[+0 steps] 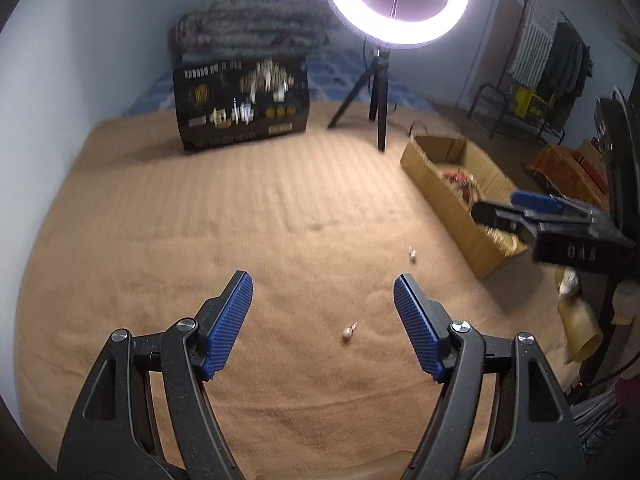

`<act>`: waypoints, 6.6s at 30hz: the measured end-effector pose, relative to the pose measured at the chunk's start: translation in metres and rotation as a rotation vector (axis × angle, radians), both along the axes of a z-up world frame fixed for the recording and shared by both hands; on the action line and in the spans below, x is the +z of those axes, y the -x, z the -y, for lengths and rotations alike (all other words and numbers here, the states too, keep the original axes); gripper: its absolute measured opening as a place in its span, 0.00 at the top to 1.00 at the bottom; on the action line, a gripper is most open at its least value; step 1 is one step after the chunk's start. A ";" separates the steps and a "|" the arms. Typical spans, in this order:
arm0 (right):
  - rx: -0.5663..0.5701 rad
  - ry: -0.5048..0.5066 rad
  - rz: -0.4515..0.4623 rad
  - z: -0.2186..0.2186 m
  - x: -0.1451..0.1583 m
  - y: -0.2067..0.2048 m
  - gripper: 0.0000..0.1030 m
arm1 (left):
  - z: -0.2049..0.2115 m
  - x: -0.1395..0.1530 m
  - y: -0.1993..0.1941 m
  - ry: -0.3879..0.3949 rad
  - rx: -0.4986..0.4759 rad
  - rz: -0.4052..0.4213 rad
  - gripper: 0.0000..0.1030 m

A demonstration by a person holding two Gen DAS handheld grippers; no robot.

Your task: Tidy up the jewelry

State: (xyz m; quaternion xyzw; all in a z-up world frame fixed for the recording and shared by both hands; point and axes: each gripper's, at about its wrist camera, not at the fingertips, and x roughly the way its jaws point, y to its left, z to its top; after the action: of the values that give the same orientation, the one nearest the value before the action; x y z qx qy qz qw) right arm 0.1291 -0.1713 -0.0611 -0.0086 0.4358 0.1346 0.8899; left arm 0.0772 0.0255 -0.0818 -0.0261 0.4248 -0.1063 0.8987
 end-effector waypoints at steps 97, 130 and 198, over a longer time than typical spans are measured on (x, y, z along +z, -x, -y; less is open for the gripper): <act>-0.003 0.030 0.047 0.032 0.019 0.009 0.94 | 0.066 0.007 -0.037 0.120 -0.208 -0.024 0.94; -0.230 -0.001 0.041 0.162 0.020 -0.043 0.94 | 0.189 0.001 -0.091 0.174 -0.277 -0.046 0.94; -0.319 0.057 0.171 0.142 0.069 0.012 0.00 | 0.174 0.039 -0.038 0.064 -0.219 0.085 0.31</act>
State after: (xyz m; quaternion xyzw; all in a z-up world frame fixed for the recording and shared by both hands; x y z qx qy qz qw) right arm 0.1173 -0.3134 0.0077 0.0242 0.3582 -0.0221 0.9331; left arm 0.1148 -0.1486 -0.0431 -0.0036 0.3832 -0.2183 0.8975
